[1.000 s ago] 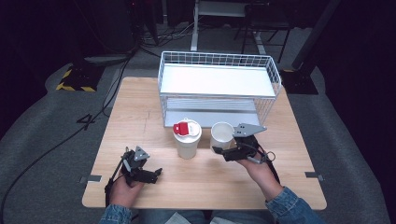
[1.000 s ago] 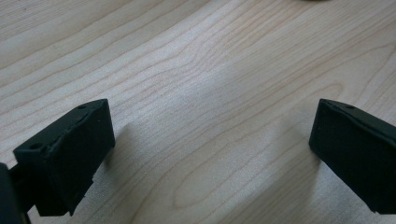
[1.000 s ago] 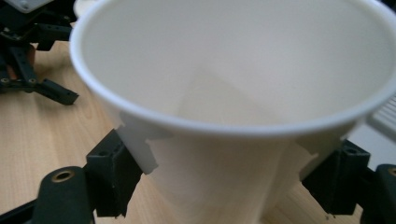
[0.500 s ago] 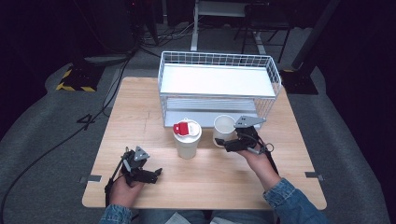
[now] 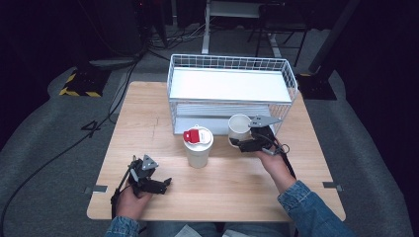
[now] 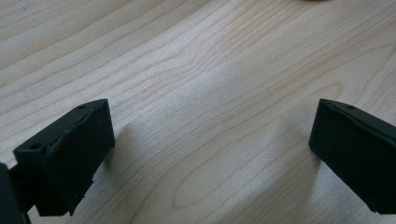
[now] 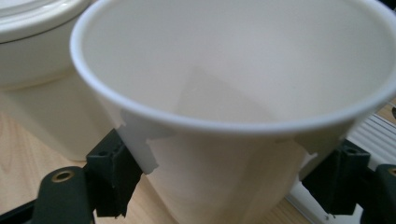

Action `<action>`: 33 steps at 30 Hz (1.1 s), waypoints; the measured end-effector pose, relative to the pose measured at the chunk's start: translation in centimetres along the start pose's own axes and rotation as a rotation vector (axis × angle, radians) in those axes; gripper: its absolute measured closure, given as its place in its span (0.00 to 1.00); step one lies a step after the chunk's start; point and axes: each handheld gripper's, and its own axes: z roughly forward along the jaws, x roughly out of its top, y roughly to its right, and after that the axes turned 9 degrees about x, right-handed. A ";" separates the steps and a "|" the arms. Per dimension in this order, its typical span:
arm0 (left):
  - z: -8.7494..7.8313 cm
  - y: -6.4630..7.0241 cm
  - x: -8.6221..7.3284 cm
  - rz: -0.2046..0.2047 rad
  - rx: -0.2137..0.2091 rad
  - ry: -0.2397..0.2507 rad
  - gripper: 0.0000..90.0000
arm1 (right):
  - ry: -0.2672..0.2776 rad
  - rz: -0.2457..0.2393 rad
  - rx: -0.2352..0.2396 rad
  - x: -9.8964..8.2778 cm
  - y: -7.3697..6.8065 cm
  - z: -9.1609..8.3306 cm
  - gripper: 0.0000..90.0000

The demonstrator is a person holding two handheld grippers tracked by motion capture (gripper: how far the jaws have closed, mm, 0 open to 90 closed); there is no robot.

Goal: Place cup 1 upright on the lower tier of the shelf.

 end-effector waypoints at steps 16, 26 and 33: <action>0.0 0.0 0.0 0.001 0.000 0.000 0.01 | 0.007 0.006 -0.058 -0.1 1.8 2.0 0.25; 0.0 0.0 0.0 0.001 0.000 0.000 0.01 | 0.054 0.032 -0.099 -0.5 2.7 3.1 0.25; 0.0 0.0 0.0 0.001 0.000 0.000 0.01 | 0.069 0.062 -0.115 -0.6 3.7 3.8 0.25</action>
